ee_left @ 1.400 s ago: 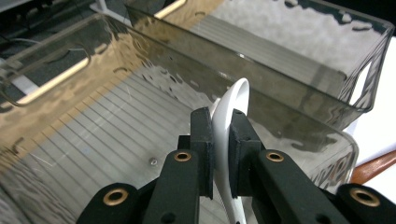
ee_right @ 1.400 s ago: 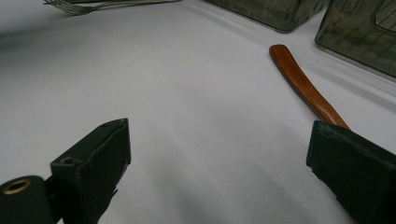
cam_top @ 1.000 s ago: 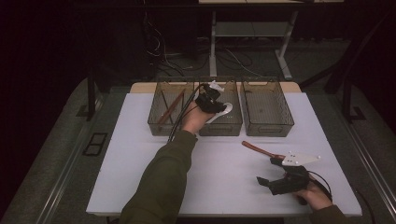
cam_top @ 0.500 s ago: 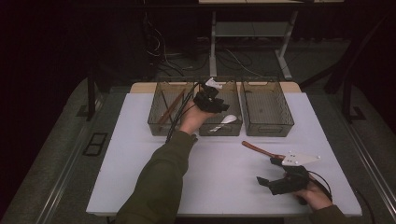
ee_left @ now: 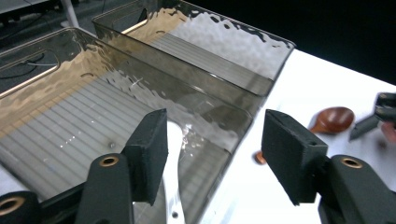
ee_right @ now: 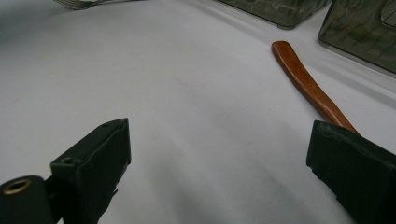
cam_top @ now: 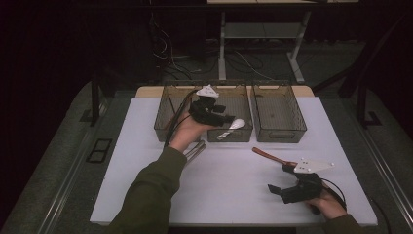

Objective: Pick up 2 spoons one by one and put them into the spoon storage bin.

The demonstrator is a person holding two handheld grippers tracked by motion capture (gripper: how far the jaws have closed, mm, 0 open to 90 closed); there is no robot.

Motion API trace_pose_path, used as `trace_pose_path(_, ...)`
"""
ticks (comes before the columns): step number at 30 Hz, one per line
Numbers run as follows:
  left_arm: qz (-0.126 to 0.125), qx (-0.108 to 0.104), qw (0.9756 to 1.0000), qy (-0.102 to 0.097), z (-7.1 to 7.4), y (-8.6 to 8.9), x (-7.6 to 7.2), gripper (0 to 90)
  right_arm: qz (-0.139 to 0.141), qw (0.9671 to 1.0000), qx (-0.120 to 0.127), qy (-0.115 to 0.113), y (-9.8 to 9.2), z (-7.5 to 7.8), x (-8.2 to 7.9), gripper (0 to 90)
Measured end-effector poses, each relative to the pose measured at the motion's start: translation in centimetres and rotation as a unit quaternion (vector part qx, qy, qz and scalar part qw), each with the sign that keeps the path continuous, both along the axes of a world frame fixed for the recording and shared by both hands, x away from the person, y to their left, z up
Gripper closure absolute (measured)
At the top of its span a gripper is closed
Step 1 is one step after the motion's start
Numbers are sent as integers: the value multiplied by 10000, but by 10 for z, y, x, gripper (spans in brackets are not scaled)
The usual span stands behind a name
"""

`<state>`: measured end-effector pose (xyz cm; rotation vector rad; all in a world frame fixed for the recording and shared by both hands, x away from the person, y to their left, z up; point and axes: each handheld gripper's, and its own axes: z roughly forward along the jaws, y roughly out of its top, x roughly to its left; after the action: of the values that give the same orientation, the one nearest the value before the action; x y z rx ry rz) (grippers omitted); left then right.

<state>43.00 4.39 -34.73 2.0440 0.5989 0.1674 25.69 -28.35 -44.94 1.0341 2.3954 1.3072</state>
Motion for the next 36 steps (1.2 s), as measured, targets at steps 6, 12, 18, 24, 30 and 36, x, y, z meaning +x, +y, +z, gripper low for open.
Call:
trace_pose_path(6,-23,-50,10000,-31,-1,16,-21,345,-6,10000,-13,-4,0,0,0,62)
trace_pose_path(12,-9,0,10000,-30,-12,31,-42,292,-16,10000,-17,-4,0,0,0,62)
trace_pose_path(18,105,104,9999,6,-29,49,-66,241,-28,10000,-19,2,0,-1,1,62)
trace_pose_path(24,249,100,9996,39,-46,69,-92,193,-39,10000,-20,8,-1,-1,1,62)
trace_pose_path(30,367,72,9993,36,-60,86,-115,142,-47,10000,-18,8,-1,-1,1,62)
trace_pose_path(36,446,-51,9990,-18,-67,100,-134,102,-52,10000,-9,4,-1,0,1,62)
